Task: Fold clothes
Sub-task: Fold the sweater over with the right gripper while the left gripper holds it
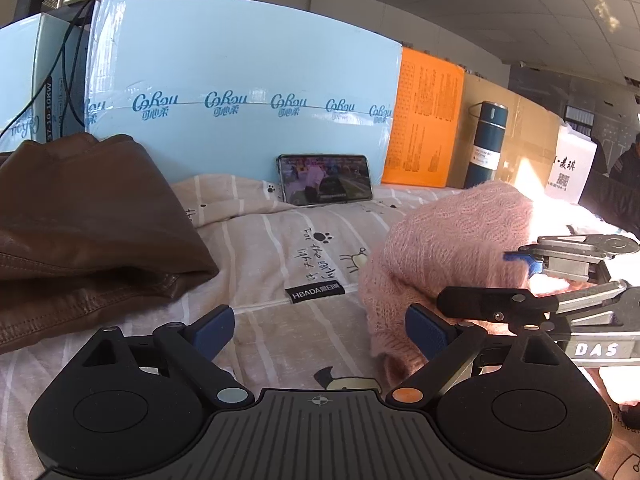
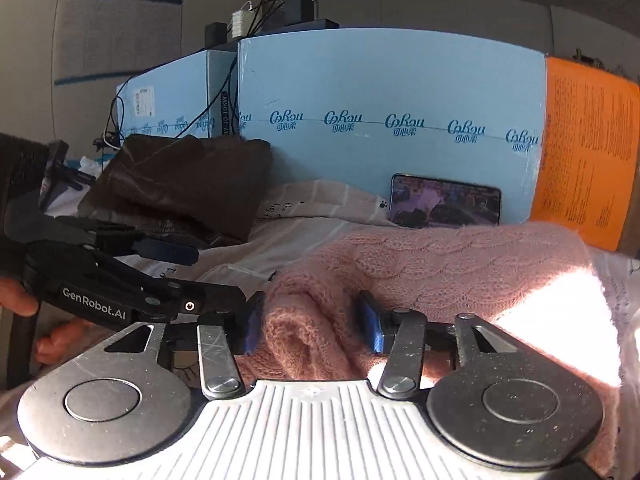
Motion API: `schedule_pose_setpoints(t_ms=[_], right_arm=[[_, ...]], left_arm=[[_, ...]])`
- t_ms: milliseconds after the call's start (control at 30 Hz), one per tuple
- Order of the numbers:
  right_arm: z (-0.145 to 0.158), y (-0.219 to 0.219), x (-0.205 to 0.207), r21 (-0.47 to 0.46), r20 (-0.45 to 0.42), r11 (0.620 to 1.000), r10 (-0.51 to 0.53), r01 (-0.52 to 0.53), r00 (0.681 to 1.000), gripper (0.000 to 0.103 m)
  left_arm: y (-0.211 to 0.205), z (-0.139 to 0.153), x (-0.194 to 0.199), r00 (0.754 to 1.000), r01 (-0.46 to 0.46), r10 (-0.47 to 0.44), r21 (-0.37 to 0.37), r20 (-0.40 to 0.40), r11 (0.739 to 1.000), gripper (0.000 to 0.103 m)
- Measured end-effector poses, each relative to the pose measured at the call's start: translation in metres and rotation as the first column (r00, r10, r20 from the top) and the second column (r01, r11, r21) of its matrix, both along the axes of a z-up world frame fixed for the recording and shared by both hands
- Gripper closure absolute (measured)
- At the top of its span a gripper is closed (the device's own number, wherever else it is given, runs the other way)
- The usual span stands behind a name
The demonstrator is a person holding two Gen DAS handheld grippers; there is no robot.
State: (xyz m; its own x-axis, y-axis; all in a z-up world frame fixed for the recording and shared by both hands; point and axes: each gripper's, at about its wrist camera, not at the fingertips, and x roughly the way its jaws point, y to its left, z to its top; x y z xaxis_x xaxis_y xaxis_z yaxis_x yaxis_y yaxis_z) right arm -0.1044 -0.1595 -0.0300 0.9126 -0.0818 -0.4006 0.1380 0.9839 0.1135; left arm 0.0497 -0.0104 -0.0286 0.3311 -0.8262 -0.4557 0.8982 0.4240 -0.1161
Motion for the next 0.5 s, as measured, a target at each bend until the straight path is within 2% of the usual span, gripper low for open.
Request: schedule_pose_setpoints(t_ms=[33, 100, 167, 233, 267, 333, 433, 500], right_arm=[[0.002, -0.008, -0.004, 0.081, 0.023, 0.996, 0.022, -0.024, 0.999, 0.036], [0.010, -0.023, -0.013, 0.224, 0.077, 0.971, 0.064, -0.080, 0.995, 0.026], [0.022, -0.040, -0.029, 0.330, 0.162, 0.935, 0.076, -0.127, 0.984, 0.022], [0.035, -0.058, -0.048, 0.390, 0.247, 0.912, 0.033, -0.130, 0.969, 0.014], [0.039, -0.065, -0.056, 0.403, 0.270, 0.908, -0.002, -0.111, 0.963, 0.013], [0.043, -0.082, -0.072, 0.438, 0.296, 0.897, -0.074, -0.066, 0.952, 0.010], [0.032, -0.109, -0.086, 0.548, 0.280, 0.835, -0.119, -0.057, 0.953, 0.010], [0.022, -0.119, -0.088, 0.613, 0.273, 0.785, -0.099, -0.093, 0.957, 0.010]], left_arm=[[0.000, 0.000, 0.001, 1.000, 0.001, -0.001, -0.004, -0.006, 1.000, 0.008], [0.002, 0.000, 0.003, 1.000, 0.001, -0.001, -0.018, -0.021, 1.000, 0.009], [0.006, 0.002, 0.006, 0.999, -0.017, 0.015, -0.051, -0.030, 0.999, 0.009], [0.013, 0.007, 0.007, 0.998, -0.047, 0.043, -0.114, -0.040, 0.992, 0.009], [0.017, 0.011, 0.007, 0.997, -0.064, 0.057, -0.154, -0.050, 0.986, 0.009], [0.024, 0.022, 0.007, 0.991, -0.085, 0.058, -0.228, -0.119, 0.970, 0.009], [0.026, 0.035, 0.004, 0.964, -0.030, -0.062, -0.333, -0.260, 0.942, 0.009], [0.013, 0.038, -0.002, 0.919, 0.048, -0.183, -0.363, -0.348, 0.931, 0.009]])
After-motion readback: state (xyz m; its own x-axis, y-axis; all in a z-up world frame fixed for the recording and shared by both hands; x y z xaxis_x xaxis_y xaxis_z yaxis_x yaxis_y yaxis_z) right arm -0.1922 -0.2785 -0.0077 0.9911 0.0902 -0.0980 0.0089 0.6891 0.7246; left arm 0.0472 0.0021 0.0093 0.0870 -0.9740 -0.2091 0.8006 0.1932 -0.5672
